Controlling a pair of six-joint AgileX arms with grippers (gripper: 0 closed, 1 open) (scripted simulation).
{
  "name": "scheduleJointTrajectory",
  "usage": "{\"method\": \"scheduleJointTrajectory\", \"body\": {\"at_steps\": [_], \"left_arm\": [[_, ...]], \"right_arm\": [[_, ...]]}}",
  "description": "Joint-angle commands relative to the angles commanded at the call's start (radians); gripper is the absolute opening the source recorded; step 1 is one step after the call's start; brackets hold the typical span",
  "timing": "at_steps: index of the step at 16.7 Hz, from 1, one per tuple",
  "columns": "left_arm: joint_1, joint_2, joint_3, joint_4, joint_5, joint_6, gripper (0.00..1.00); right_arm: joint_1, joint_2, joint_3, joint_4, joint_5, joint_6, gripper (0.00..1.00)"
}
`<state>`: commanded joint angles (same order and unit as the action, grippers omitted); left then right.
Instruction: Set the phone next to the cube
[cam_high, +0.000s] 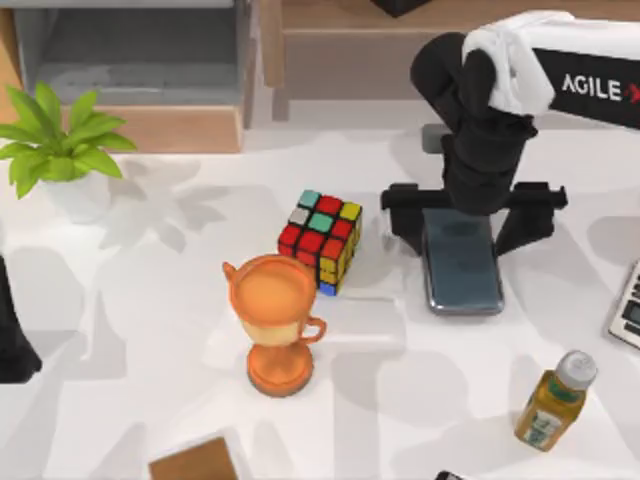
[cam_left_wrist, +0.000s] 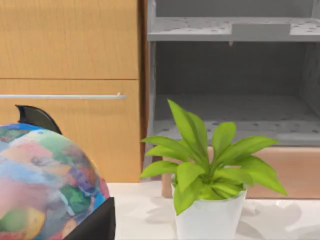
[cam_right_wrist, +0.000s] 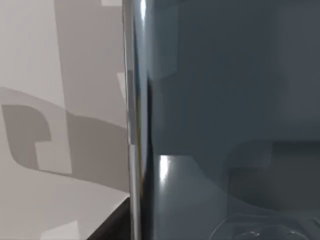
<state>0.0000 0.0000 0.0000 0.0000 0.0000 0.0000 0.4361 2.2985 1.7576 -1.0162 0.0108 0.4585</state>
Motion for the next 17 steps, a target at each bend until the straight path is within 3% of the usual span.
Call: {"method": "scheduleJointTrajectory", "body": {"at_steps": [11,17], "left_arm": [[0.0,0.0,0.0,0.0,0.0,0.0,1.0],[0.0,0.0,0.0,0.0,0.0,0.0,1.0]], "right_arm": [[0.0,0.0,0.0,0.0,0.0,0.0,0.98],[0.0,0.0,0.0,0.0,0.0,0.0,1.0]]}}
